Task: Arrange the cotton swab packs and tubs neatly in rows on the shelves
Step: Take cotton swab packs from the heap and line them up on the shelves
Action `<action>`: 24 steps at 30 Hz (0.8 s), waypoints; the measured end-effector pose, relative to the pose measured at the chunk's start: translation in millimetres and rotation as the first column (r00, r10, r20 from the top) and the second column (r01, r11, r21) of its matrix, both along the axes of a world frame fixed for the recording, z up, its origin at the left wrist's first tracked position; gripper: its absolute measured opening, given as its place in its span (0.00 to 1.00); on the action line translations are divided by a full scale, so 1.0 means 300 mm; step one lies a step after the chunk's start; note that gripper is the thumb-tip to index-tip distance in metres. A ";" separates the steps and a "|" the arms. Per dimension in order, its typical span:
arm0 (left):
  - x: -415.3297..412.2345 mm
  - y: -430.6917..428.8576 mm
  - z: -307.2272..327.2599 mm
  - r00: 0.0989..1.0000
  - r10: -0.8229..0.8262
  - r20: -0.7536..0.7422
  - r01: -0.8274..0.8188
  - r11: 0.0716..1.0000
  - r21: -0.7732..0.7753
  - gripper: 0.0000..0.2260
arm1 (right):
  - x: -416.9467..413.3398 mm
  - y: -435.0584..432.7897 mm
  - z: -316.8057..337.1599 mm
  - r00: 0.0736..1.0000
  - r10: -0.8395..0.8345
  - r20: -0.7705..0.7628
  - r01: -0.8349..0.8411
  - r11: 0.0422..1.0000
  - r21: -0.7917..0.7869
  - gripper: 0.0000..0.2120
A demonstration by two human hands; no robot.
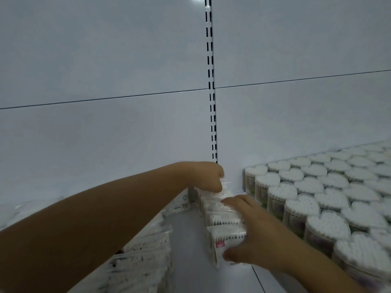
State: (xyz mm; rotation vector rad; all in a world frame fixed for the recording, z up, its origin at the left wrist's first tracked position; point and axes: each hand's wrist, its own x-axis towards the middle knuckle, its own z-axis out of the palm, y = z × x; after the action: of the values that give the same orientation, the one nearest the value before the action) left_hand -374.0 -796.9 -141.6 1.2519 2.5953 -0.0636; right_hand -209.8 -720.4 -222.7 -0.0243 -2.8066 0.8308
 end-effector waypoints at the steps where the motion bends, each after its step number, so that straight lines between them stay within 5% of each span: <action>1: 0.011 -0.010 0.010 1.000 -0.017 0.000 0.017 0.999 -0.029 0.20 | 0.009 0.000 0.001 1.000 0.003 0.004 -0.003 1.000 0.007 0.41; 4: 0.034 -0.030 0.041 0.996 -0.087 -0.015 0.085 0.990 -0.112 0.25 | 0.034 -0.018 0.006 0.999 0.042 0.021 -0.043 0.999 0.013 0.42; 10: 0.046 -0.058 0.043 0.918 -0.284 -0.278 0.114 0.858 -0.500 0.17 | -0.006 -0.103 -0.004 0.983 0.180 -0.044 -0.181 0.983 -0.042 0.42; 13: 0.006 -0.101 0.071 0.930 -0.204 -0.306 0.096 0.938 -0.333 0.18 | -0.058 -0.138 -0.003 0.976 0.203 -0.077 -0.201 0.979 0.028 0.46; 19: 0.049 -0.187 -0.027 0.941 -0.330 0.074 0.329 0.944 0.019 0.17 | -0.044 -0.177 -0.017 0.989 0.121 -0.090 -0.117 0.992 0.045 0.51; 24: 0.017 -0.230 -0.083 0.959 -0.270 -0.089 0.272 0.962 0.011 0.23 | 0.016 -0.200 -0.012 0.997 0.011 -0.081 -0.030 0.970 -0.243 0.39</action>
State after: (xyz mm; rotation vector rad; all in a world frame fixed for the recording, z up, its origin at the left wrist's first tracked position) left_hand -368.9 -865.9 -166.6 1.6408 2.4820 -0.1429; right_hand -204.9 -780.4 -226.3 -0.0013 -2.6191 1.1515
